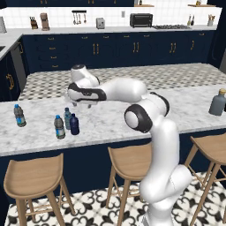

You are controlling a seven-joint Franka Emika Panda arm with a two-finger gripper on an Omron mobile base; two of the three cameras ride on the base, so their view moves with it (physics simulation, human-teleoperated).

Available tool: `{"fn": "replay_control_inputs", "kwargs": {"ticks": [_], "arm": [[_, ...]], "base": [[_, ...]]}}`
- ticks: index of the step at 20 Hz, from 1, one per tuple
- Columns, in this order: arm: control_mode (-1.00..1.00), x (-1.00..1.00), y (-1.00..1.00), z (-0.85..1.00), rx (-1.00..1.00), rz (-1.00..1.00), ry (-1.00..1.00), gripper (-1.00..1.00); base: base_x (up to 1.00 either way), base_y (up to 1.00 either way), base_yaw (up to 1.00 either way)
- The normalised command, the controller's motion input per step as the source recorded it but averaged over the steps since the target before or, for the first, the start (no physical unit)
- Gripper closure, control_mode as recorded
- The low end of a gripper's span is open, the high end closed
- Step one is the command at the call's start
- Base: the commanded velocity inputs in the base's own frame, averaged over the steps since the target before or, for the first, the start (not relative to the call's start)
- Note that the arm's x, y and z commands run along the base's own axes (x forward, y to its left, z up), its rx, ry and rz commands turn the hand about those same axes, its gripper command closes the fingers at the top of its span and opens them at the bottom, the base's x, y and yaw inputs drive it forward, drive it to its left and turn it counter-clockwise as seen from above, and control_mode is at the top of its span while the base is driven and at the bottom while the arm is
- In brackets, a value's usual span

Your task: Move the plastic bottles in the middle to the plastics group, and the glass bottles in the middle to the glass group.

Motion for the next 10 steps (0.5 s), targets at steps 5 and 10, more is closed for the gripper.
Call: {"fn": "replay_control_inputs", "kwargs": {"ticks": [5,10], "arm": [[-1.0,-0.28,-0.72,0.07,0.0,0.0,-0.01,-1.0],[-1.0,-0.44,-0.64,-0.07,-0.04,0.05,-0.17,-1.0]], "base": [[0.0,0.0,0.0],[0.0,0.0,0.0]]}}
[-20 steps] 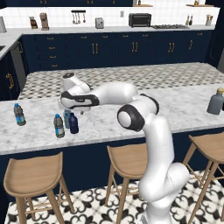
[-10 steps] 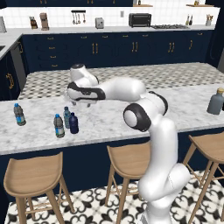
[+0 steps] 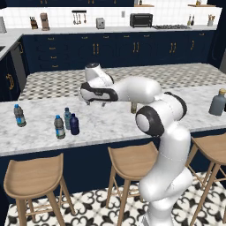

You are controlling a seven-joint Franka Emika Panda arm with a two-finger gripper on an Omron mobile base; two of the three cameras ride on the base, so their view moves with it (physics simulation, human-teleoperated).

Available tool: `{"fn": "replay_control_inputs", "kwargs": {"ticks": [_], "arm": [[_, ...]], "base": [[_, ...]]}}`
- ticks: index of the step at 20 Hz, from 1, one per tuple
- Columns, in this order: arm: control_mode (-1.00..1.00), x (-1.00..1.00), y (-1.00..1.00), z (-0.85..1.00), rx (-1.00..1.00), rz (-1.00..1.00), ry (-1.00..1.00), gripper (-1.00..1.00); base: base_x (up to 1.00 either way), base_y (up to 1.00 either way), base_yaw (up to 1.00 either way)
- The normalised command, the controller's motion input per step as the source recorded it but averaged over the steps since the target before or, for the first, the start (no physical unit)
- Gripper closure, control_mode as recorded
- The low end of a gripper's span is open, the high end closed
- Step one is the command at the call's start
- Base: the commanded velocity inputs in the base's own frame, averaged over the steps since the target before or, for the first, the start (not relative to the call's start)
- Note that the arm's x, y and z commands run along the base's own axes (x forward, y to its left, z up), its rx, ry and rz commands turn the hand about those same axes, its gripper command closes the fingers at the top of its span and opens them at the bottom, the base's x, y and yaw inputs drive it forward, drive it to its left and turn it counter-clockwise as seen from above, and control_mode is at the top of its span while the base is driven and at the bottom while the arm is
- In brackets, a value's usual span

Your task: Move the plastic bottles in the middle to the plastics group, and the glass bottles in the middle to the glass group.

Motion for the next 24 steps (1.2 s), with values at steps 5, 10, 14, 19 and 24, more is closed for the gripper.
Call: {"fn": "replay_control_inputs", "kwargs": {"ticks": [5,10,14,19,24], "arm": [[-1.0,-0.26,-0.66,-0.15,-0.05,-0.03,-0.04,-1.0],[-1.0,0.01,-0.71,0.01,0.0,-0.01,0.02,-1.0],[-1.0,0.13,-0.73,0.1,0.0,-0.02,0.05,-1.0],[-1.0,0.3,-0.71,0.13,0.0,0.0,0.0,-1.0],[-1.0,0.3,-0.66,0.12,0.0,0.12,0.0,-1.0]], "base": [[0.0,0.0,0.0],[0.0,0.0,0.0],[0.0,0.0,0.0],[0.0,0.0,0.0],[0.0,0.0,0.0]]}}
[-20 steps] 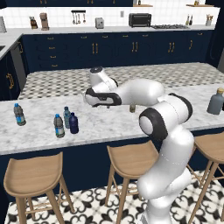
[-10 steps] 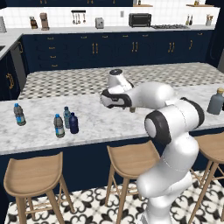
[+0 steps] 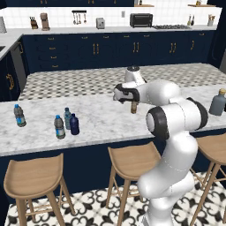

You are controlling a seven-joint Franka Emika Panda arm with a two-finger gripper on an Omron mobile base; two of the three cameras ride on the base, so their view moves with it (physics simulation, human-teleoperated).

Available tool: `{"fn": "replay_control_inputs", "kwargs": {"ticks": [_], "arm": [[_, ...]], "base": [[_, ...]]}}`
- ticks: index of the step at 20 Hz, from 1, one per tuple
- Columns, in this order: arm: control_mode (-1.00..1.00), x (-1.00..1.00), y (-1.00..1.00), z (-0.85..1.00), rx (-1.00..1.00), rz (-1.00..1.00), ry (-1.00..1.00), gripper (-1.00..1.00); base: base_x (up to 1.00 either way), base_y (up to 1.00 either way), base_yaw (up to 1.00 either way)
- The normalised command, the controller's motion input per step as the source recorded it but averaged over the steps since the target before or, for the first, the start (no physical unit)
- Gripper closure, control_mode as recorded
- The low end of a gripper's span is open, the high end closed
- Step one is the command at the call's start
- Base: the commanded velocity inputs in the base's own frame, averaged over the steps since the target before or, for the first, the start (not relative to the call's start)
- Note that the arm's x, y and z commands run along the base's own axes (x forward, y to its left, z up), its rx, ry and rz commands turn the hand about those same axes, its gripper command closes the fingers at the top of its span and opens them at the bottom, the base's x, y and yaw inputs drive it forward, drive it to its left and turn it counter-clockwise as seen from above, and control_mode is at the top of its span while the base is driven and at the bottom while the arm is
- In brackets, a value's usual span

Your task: Move the plastic bottles in the middle to the plastics group, and the glass bottles in the middle to the glass group.

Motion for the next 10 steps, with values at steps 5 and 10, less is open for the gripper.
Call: {"fn": "replay_control_inputs", "kwargs": {"ticks": [5,10], "arm": [[-1.0,0.45,-0.54,0.09,0.0,0.26,-0.01,-1.0],[-1.0,0.38,-0.45,0.08,0.0,0.34,0.0,-1.0]], "base": [[0.0,0.0,0.0],[0.0,0.0,0.0]]}}
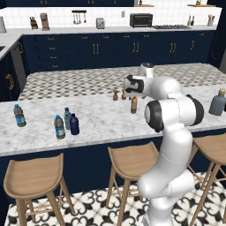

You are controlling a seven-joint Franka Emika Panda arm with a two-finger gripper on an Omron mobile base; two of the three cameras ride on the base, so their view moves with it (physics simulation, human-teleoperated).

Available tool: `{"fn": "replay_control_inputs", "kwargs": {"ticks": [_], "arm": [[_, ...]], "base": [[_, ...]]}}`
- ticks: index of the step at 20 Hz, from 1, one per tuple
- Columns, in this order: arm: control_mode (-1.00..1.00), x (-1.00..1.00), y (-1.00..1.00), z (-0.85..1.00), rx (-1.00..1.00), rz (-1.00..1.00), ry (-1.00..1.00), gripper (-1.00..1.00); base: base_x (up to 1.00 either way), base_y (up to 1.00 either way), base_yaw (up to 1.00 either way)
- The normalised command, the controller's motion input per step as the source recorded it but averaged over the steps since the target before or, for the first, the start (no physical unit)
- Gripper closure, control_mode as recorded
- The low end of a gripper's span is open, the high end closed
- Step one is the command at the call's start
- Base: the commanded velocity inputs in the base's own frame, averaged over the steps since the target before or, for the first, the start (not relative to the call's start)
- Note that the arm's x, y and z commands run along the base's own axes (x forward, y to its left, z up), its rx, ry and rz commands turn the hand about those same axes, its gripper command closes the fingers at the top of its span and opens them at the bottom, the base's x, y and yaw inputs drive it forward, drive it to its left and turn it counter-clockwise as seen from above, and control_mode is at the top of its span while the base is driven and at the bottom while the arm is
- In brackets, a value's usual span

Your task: Move the plastic bottles in the middle to the plastics group, and the glass bottles in the middle to the glass group.

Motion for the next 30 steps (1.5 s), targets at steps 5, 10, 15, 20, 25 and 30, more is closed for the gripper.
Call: {"fn": "replay_control_inputs", "kwargs": {"ticks": [5,10,15,20,25,30], "arm": [[-1.0,0.26,-0.21,0.05,0.0,0.17,-0.04,-1.0],[-1.0,0.36,-0.13,0.0,0.0,0.01,-0.09,-1.0],[-1.0,0.44,0.03,-0.03,0.0,-0.02,-0.01,-1.0],[-1.0,0.43,0.07,-0.04,0.0,-0.01,0.0,-1.0],[-1.0,0.44,-0.01,-0.15,-0.03,0.0,0.0,-1.0],[-1.0,0.26,-0.04,-0.12,-0.03,0.0,0.03,-1.0]], "base": [[0.0,0.0,0.0],[0.0,0.0,0.0],[0.0,0.0,0.0],[0.0,0.0,0.0],[0.0,0.0,0.0],[0.0,0.0,0.0]]}}
